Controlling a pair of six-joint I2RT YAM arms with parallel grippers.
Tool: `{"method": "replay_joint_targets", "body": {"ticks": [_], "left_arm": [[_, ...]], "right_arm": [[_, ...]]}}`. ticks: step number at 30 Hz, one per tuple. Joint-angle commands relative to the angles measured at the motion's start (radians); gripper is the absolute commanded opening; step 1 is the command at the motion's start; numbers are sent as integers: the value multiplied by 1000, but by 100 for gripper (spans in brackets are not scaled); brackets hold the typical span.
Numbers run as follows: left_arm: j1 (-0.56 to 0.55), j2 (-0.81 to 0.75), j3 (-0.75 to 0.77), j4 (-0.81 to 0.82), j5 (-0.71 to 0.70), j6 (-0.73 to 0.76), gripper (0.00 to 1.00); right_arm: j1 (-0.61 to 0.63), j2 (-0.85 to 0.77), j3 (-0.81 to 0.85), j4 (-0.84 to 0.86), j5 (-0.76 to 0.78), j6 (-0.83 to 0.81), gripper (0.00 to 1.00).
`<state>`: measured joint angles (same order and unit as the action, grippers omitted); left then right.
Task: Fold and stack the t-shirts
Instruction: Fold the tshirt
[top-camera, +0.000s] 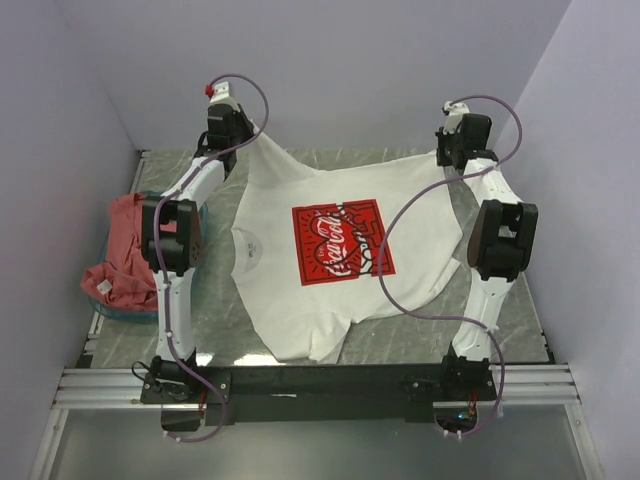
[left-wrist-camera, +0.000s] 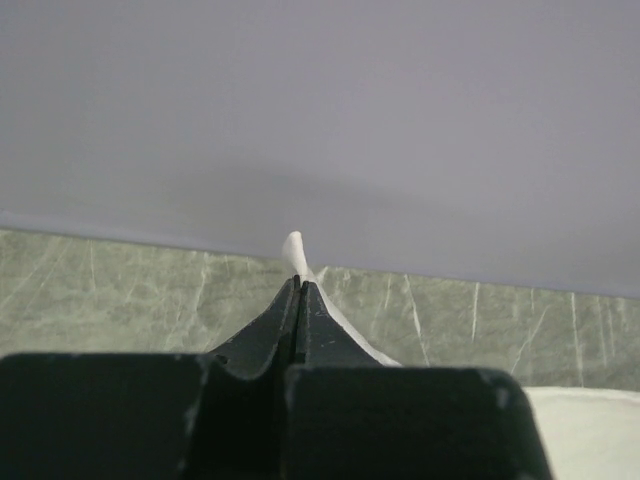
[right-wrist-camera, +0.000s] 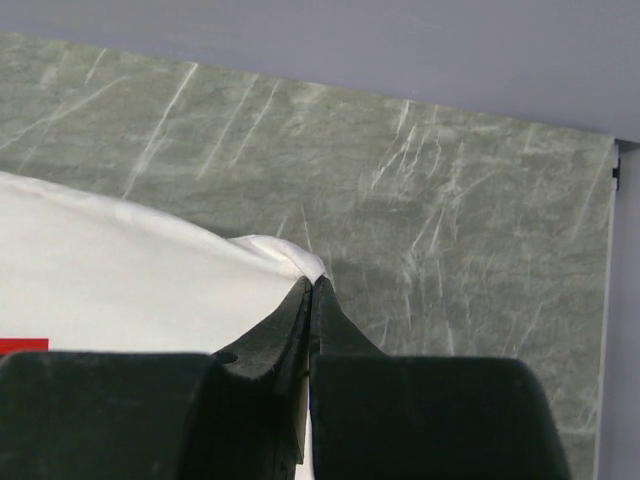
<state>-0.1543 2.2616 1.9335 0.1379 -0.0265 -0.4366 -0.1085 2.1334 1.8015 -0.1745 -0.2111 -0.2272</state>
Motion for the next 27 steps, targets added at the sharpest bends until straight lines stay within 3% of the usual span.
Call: {"method": "replay_joint_targets", "body": {"ticks": [1, 12, 27], "left_arm": [[6, -69, -34, 49, 36, -11, 0], [7, -198, -249, 141, 92, -11, 0], [7, -364, -421, 175, 138, 2, 0]], "right_arm": [[-8, 8, 44, 32, -14, 25, 0], [-25, -1, 33, 20, -50, 46, 0], [-26, 46, 65, -3, -27, 31, 0]]}}
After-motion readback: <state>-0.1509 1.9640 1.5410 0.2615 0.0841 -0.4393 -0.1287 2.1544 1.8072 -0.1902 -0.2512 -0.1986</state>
